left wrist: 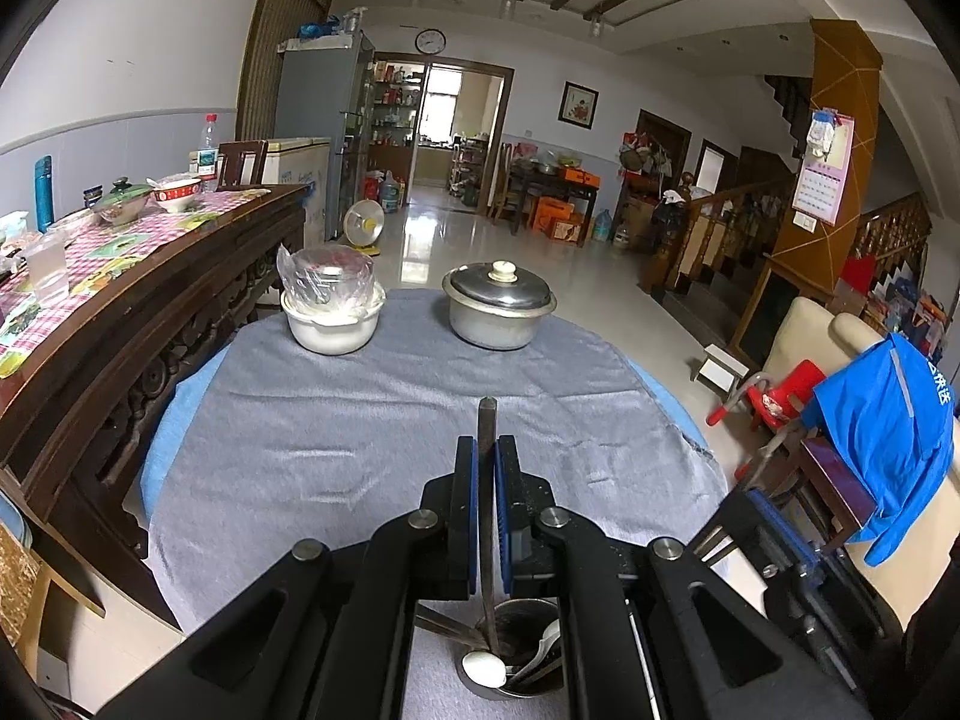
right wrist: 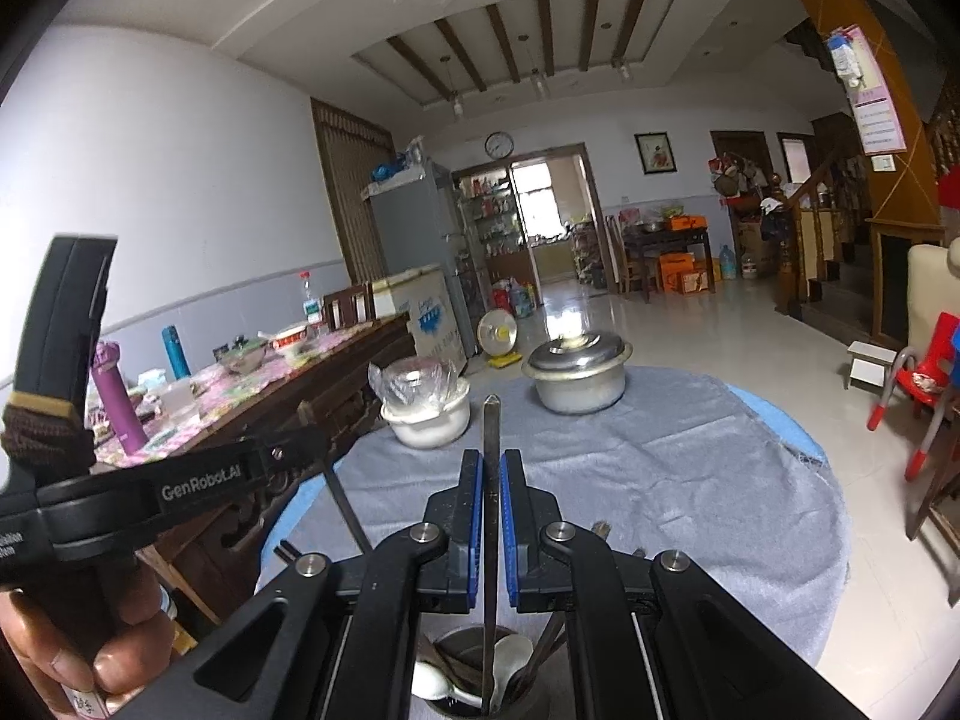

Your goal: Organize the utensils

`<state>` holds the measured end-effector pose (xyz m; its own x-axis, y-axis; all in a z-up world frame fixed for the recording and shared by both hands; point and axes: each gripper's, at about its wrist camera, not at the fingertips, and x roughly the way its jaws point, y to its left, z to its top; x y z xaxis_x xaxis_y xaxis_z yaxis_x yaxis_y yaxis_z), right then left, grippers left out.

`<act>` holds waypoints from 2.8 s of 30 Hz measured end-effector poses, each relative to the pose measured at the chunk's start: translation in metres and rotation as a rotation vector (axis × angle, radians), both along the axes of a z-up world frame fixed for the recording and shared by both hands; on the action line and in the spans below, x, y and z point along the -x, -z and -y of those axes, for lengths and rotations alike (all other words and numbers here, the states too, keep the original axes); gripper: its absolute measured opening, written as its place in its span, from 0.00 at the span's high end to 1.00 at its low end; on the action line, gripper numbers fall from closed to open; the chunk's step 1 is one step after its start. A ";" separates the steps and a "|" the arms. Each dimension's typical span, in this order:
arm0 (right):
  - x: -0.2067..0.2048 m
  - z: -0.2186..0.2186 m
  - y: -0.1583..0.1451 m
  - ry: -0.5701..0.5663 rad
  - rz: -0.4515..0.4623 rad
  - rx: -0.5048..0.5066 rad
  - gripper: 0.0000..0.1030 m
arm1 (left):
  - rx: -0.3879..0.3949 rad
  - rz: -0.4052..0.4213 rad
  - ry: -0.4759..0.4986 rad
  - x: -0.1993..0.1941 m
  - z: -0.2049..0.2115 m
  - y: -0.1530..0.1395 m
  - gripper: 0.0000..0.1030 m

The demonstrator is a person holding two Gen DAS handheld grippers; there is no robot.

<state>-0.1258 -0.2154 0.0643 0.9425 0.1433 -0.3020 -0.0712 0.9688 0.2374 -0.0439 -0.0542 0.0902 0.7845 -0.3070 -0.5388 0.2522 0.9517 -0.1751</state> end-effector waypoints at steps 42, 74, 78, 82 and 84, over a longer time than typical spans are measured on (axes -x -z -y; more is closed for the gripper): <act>0.061 0.026 0.034 -0.063 -0.171 -0.122 0.53 | -0.277 0.065 -0.309 0.124 -0.055 0.014 0.14; 0.085 -0.024 0.044 -0.001 -0.260 0.018 0.48 | -0.276 0.001 -0.377 0.148 -0.065 0.044 0.13; 0.085 -0.025 0.046 0.004 -0.265 0.011 0.48 | -0.272 -0.004 -0.372 0.147 -0.068 0.044 0.13; 0.084 -0.025 0.049 0.003 -0.271 0.011 0.48 | -0.274 -0.006 -0.368 0.147 -0.068 0.045 0.13; 0.084 -0.023 0.049 0.001 -0.271 0.010 0.48 | -0.274 -0.003 -0.368 0.147 -0.068 0.045 0.13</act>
